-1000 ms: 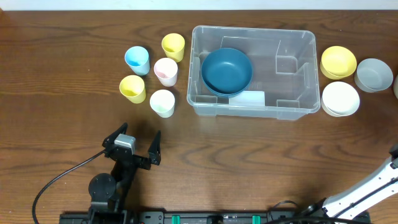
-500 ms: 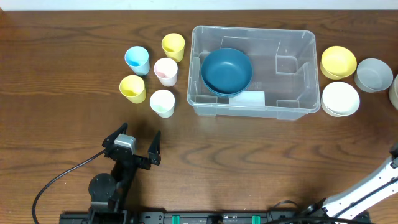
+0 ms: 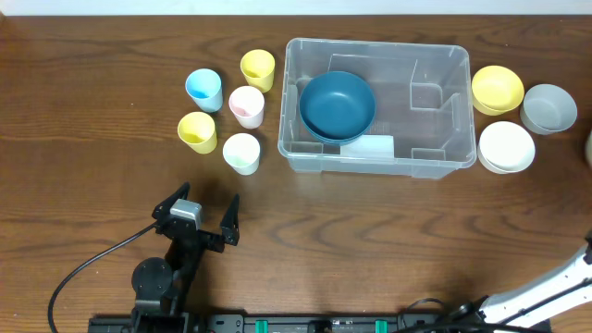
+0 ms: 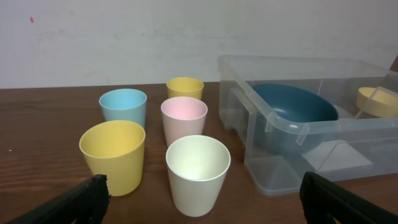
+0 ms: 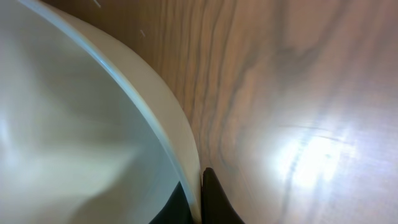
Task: Pack container
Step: 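Lift the white bowl and place it onto the teal bowls in the bin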
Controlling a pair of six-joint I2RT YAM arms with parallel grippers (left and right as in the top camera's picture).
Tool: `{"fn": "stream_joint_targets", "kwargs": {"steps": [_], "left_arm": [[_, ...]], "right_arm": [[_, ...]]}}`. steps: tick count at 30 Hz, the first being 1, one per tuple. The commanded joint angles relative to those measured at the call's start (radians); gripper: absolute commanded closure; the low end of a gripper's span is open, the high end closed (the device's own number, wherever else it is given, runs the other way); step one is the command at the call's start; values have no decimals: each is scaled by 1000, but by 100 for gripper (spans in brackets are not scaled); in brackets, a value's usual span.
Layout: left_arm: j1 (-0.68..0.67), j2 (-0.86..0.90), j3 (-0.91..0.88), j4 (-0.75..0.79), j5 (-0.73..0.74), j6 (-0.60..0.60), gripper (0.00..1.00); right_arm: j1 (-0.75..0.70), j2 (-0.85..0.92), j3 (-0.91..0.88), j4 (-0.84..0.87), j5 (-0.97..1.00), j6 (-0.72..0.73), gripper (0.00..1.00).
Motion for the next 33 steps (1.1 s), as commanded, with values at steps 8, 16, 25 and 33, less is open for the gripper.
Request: {"fn": "stream_joint_targets", "kwargs": {"steps": [8,16,25,33], "left_arm": [[5,-6,-19,-33,17,14,2],[5,-6,-19,-33,17,14,2],[5,-6,-19,-33,17,14,2],[5,-6,-19,-33,17,14,2]], "right_arm": [[46,-442,27,33,-461,99,98],[502,-518,26,36,-594,-10,99],[994,-376,26,18,-372,-23,99],[1148,-202,26,-11,-342,-22,99]]}}
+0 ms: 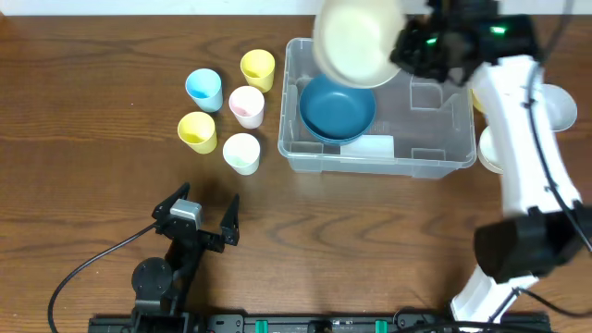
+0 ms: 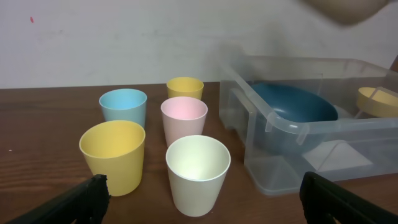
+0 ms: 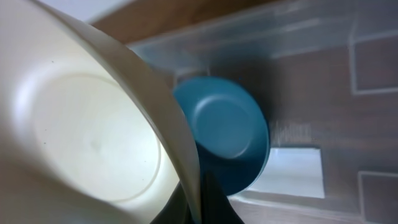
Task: Pack container
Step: 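Lift the white bowl and place it onto the teal bowls in the bin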
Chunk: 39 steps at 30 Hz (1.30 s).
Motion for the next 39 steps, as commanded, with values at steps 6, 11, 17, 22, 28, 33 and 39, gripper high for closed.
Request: {"fn": "stream_joint_targets", "kwargs": {"steps": [6,11,17,22,28,33,39], "left_arm": [[5,-6,-19,-33,17,14,2],[5,-6,-19,-33,17,14,2],[5,-6,-19,-33,17,14,2],[5,-6,-19,-33,17,14,2],[5,-6,-19,-33,17,14,2],[5,-6,-19,-33,17,14,2],[5,-6,-19,-33,17,14,2]], "right_arm": [[37,121,1,-62,35,-12,99],[42,158,0,-91,41,-40,99],[51,193,-1,-98,42,-51,99],[54,198,-13,-95,60,-51,98],[57,198,-14,-94,64,-59,92],[65,200,-14,-90,67,-59,82],[72,203,-14,-84,67,-58,41]]}}
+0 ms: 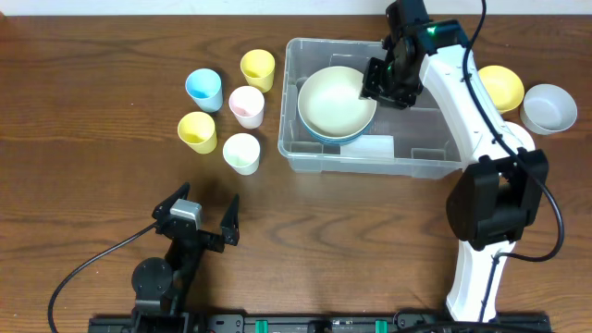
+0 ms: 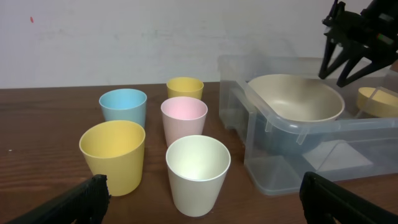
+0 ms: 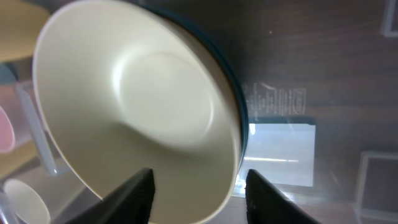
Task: Pack container
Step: 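Lift the white bowl and place it onto the teal bowls in the bin, then move the right gripper to the second white bowl and grip its rim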
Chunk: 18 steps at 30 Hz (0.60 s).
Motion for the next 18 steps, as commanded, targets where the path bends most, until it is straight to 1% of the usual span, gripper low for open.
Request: {"fn": "stream_joint_targets", "kwargs": {"steps": [1,3,4,5,8,11,15,18], "left_arm": [[5,-6,-19,-33,17,14,2],[5,-6,-19,-33,17,14,2],[5,-6,-19,-33,17,14,2],[5,-6,-19,-33,17,14,2],[5,-6,-19,-33,17,14,2],[5,-6,-19,-33,17,14,2],[5,-6,-19,-33,17,14,2],[5,-6,-19,-33,17,14,2]], "right_arm": [[16,3,-2,4,3,-10,36],[16,3,-2,19,3,-15,27],[16,2,1,27,3,-26,20],[14,0,10,31,1,-39,17],[2,-5,82,13,-35,-71,12],[-26,-20,205,-49,-58,-85,7],[-114,-49,396,-175,20,-90,1],[-217,-65,496,-286,124,-38,1]]}}
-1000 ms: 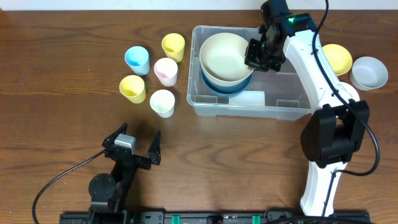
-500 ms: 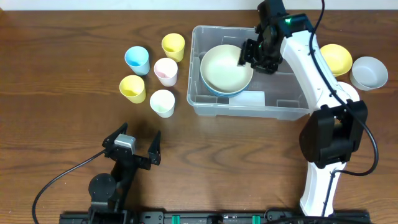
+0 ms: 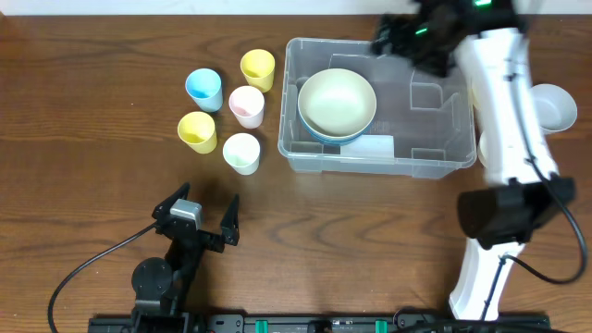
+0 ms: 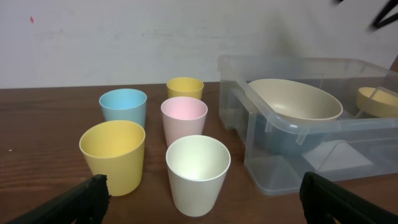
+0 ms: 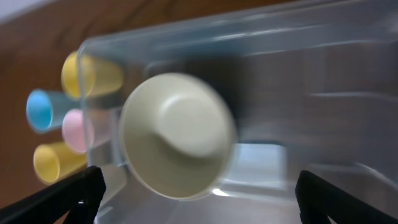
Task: Pack container
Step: 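Move the right gripper to the second white bowl and grip its rim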
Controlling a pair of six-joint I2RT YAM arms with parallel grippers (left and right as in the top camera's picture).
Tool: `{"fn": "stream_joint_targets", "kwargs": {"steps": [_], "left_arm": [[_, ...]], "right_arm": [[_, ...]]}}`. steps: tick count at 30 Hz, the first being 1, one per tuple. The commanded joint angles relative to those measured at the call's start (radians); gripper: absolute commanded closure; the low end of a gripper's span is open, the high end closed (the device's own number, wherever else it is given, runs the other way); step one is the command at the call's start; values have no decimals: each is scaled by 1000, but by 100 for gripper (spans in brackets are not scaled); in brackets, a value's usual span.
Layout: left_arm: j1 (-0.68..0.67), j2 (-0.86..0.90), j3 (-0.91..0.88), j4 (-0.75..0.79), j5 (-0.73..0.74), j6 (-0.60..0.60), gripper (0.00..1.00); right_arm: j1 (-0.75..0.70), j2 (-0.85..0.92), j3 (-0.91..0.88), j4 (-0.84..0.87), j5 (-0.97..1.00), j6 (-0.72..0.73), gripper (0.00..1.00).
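Note:
A clear plastic container (image 3: 435, 139) stands at the back middle of the table. A cream bowl (image 3: 338, 100) lies in its left half, nested in a blue bowl (image 3: 319, 136) whose rim just shows. My right gripper (image 3: 407, 37) hangs open and blurred above the container's back edge, empty. In the right wrist view the cream bowl (image 5: 177, 134) lies below my open right gripper (image 5: 199, 186). My left gripper (image 3: 199, 222) rests open near the table's front; in its own view the left gripper (image 4: 202, 193) faces the cups and the container (image 4: 273, 168).
Left of the container stand several cups: blue (image 3: 203, 88), yellow (image 3: 258, 67), pink (image 3: 247, 104), yellow (image 3: 197, 131) and cream (image 3: 241, 153). A grey bowl (image 3: 558, 104) sits right of the container, and a yellow bowl (image 4: 376, 101) shows through its wall.
My right gripper, open low in the container beside the cream bowl's rim, is now raised over the container's back edge. The cream bowl stays nested in the blue bowl. The left arm is unmoved.
First my right gripper was shut on the cream bowl's rim over bare table. Then it held that bowl above the container's left half. Then the bowl lay in the blue bowl with the gripper open beside it, and now the gripper is up and away.

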Motion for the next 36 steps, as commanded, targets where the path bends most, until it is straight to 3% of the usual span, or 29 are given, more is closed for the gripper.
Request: {"fn": "stream_joint_targets", "kwargs": {"steps": [1,6,11,21,36], "left_arm": [[5,-6,-19,-33,17,14,2],[5,-6,-19,-33,17,14,2],[5,-6,-19,-33,17,14,2],[5,-6,-19,-33,17,14,2],[5,-6,-19,-33,17,14,2]], "right_arm": [[-147,-51,97,-90,146,52,1],[-359,-50,72,-246,200,113,1],[-498,-50,-66,-260,192,58,1],[-541,-50,-441,-30,192,45,1],[-603,-50,-687,121,222,64,1]]}}
